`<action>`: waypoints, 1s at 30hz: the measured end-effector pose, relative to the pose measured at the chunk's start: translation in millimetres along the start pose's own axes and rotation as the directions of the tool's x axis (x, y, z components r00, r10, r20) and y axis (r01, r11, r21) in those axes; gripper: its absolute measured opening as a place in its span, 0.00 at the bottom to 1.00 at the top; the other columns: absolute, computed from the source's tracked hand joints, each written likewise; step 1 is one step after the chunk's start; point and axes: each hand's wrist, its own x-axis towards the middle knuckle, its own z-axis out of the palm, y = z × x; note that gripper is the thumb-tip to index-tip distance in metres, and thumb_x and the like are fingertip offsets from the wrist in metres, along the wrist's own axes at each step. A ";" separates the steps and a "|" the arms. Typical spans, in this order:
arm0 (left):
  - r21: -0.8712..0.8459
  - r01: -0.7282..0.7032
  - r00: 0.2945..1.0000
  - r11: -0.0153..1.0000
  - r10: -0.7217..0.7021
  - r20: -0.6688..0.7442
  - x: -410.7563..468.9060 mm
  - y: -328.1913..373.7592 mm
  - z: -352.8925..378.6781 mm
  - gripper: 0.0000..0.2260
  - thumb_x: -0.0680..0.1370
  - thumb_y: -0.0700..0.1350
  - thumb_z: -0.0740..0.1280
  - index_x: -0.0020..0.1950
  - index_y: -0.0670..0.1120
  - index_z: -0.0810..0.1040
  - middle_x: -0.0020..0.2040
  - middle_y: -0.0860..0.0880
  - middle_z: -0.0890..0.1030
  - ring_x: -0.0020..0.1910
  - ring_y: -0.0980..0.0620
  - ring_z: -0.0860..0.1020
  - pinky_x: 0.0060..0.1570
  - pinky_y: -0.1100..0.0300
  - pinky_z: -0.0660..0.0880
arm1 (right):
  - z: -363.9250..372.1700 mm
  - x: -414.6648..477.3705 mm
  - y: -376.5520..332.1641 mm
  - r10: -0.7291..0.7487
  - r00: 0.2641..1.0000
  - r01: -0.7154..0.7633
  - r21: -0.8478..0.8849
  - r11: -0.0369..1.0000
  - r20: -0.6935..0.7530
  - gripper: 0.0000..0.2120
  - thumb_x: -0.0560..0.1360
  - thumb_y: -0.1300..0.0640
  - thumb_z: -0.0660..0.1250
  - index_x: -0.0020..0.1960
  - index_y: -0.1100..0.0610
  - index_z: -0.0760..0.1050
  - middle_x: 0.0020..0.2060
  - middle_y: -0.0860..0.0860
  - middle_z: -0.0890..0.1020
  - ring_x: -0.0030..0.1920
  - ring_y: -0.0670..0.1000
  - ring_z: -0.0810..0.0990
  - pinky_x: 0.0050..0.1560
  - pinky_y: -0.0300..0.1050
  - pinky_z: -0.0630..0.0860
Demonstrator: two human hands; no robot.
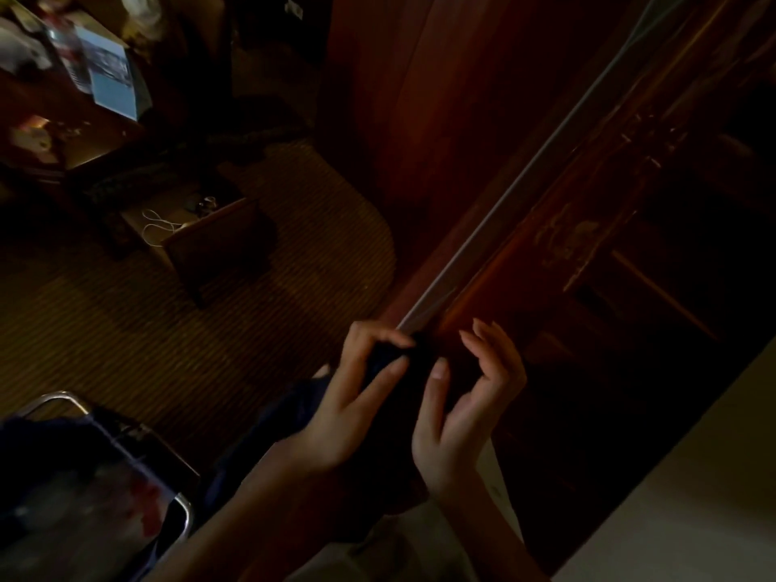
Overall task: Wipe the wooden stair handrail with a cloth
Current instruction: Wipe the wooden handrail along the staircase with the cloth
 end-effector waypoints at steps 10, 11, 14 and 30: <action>-0.086 -0.089 0.969 0.992 0.106 0.223 143.7 24.1 45.0 0.20 0.85 0.43 0.51 0.77 0.44 0.58 0.79 0.45 0.56 0.78 0.51 0.54 0.77 0.47 0.54 | 0.6 0.0 1.3 0.033 0.998 -0.031 0.042 0.999 -0.050 0.15 0.83 0.51 0.56 0.65 0.57 0.67 0.65 0.53 0.68 0.69 0.48 0.68 0.67 0.39 0.65; -0.075 -0.104 0.965 0.992 0.119 0.236 133.7 20.7 41.0 0.20 0.84 0.44 0.51 0.77 0.46 0.58 0.80 0.46 0.55 0.79 0.51 0.51 0.77 0.46 0.51 | 1.0 -0.4 1.8 0.031 0.998 -0.028 0.047 0.999 -0.054 0.15 0.82 0.51 0.57 0.65 0.58 0.67 0.65 0.53 0.68 0.69 0.49 0.68 0.67 0.39 0.65; -0.045 -0.062 0.970 0.997 0.071 0.232 87.1 11.1 25.3 0.20 0.83 0.44 0.53 0.76 0.50 0.60 0.80 0.50 0.55 0.79 0.55 0.49 0.78 0.52 0.48 | 0.6 -1.4 3.2 0.036 0.998 -0.032 0.068 0.997 -0.059 0.15 0.82 0.52 0.57 0.65 0.57 0.68 0.66 0.51 0.69 0.68 0.50 0.70 0.66 0.40 0.66; -0.005 -0.128 0.918 0.992 0.116 -0.378 48.8 70.8 4.4 0.23 0.81 0.40 0.60 0.76 0.48 0.61 0.78 0.50 0.59 0.77 0.58 0.57 0.74 0.63 0.59 | -19.8 68.2 -34.8 -0.016 0.923 -0.070 0.207 0.976 0.385 0.19 0.79 0.57 0.65 0.69 0.61 0.70 0.62 0.51 0.79 0.61 0.46 0.79 0.57 0.37 0.76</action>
